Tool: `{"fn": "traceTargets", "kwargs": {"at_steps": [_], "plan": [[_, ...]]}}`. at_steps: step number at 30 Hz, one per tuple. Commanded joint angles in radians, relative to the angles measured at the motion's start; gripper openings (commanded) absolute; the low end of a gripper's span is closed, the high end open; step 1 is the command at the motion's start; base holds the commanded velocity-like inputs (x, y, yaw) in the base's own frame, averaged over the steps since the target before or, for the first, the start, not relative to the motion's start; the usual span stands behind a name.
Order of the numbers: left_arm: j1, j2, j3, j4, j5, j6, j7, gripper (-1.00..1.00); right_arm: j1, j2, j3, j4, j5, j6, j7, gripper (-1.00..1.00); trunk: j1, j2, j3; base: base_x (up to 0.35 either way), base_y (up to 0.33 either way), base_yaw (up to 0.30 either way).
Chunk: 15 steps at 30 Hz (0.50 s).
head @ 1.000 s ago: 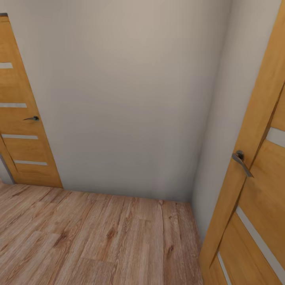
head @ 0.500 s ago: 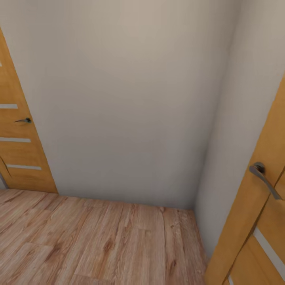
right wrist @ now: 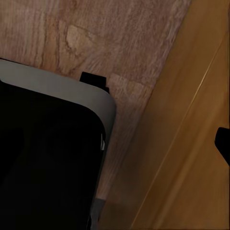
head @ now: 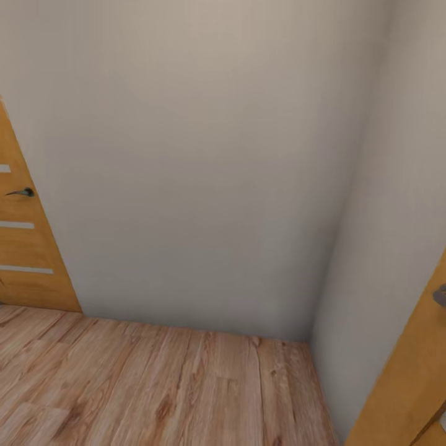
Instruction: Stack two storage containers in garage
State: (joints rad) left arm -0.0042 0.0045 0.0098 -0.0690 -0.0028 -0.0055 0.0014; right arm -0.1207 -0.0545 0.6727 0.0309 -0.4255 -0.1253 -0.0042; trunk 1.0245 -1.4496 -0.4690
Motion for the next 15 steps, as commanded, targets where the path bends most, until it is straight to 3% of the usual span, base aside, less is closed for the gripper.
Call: {"fn": "traceTargets", "kwargs": {"at_steps": [1,15], "plan": [[0.000,0.000,0.001,0.000,0.000,-0.001,0.000,1.00,-0.001,0.001,0.009,0.003,-0.007,-0.005,0.000,1.00,0.001,0.000,-0.001,0.319,0.000,0.025],[0.000,0.000,0.001,0.000,0.001,-0.001,0.000,1.00,-0.001,0.001,0.009,0.003,-0.007,-0.005,0.000,1.00,0.001,0.000,-0.001,0.235,0.000,0.067]]}}
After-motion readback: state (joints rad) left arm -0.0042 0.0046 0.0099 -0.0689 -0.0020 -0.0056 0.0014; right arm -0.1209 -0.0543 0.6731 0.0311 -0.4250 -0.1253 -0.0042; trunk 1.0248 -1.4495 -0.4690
